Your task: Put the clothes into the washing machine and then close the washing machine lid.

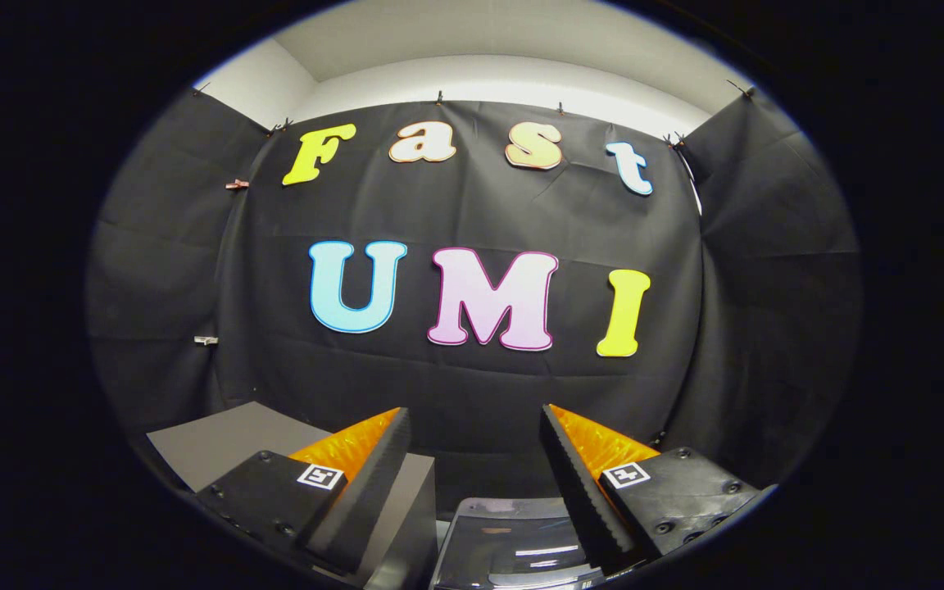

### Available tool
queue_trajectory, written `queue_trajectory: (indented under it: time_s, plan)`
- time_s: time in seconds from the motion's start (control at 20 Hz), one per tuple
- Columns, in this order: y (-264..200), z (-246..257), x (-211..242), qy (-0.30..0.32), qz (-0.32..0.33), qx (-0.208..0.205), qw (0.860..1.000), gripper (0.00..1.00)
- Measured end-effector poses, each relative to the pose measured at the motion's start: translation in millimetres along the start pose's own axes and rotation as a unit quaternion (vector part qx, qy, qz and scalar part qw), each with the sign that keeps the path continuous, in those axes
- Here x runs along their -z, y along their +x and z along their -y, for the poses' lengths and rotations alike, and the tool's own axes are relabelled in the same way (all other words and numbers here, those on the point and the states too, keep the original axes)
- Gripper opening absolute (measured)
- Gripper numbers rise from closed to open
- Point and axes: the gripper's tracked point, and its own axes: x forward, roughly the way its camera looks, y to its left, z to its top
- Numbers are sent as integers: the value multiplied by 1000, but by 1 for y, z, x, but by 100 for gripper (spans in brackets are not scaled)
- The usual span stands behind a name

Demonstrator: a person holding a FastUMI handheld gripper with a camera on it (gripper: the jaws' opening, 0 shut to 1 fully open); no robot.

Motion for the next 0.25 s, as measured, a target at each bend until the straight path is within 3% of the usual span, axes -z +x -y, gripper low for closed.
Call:
queue_trajectory:
  time_s: [0.25]
  plan:
    - [-1,0,-2,-4,5,-6,1000,99]
